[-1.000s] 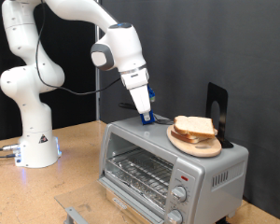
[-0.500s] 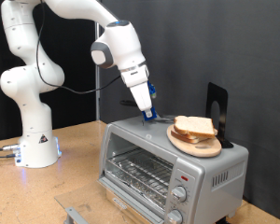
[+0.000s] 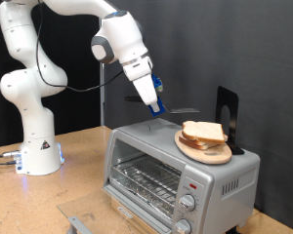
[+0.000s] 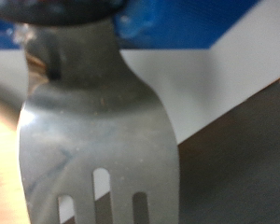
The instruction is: Make a piece of toast with the oven
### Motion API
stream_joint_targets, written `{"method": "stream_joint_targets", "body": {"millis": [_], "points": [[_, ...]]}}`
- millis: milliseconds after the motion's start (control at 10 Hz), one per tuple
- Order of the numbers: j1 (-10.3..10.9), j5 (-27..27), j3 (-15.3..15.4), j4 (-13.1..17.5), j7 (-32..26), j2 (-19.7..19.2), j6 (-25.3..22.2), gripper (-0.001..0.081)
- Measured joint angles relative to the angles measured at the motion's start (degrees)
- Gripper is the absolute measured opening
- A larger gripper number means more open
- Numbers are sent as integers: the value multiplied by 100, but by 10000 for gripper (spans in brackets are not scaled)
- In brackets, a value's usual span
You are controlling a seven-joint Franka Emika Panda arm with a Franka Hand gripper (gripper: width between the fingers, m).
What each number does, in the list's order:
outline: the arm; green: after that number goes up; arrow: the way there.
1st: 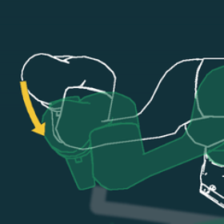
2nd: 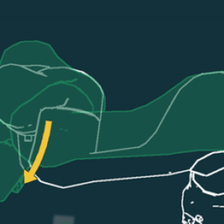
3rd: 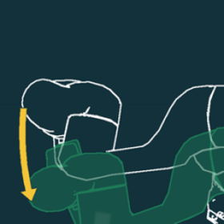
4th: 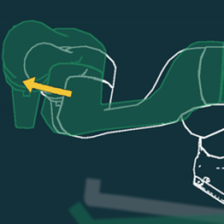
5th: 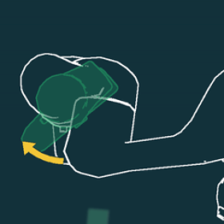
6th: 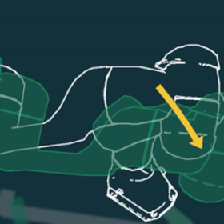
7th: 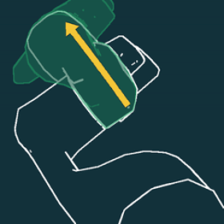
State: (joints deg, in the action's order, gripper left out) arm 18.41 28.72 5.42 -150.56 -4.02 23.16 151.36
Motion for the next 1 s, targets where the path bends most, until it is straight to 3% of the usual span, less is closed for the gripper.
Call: {"method": "stream_joint_targets", "body": {"millis": [100,300,700,1000], "points": [[-73,95,-88,-68,58,99,185,389],[-357,104,-277,-127,225,322,101,389],[-892,-45,-913,-38,68,651,-1066,389],[-1298,-474,-1309,65,-182,723,-1577,389]]}}
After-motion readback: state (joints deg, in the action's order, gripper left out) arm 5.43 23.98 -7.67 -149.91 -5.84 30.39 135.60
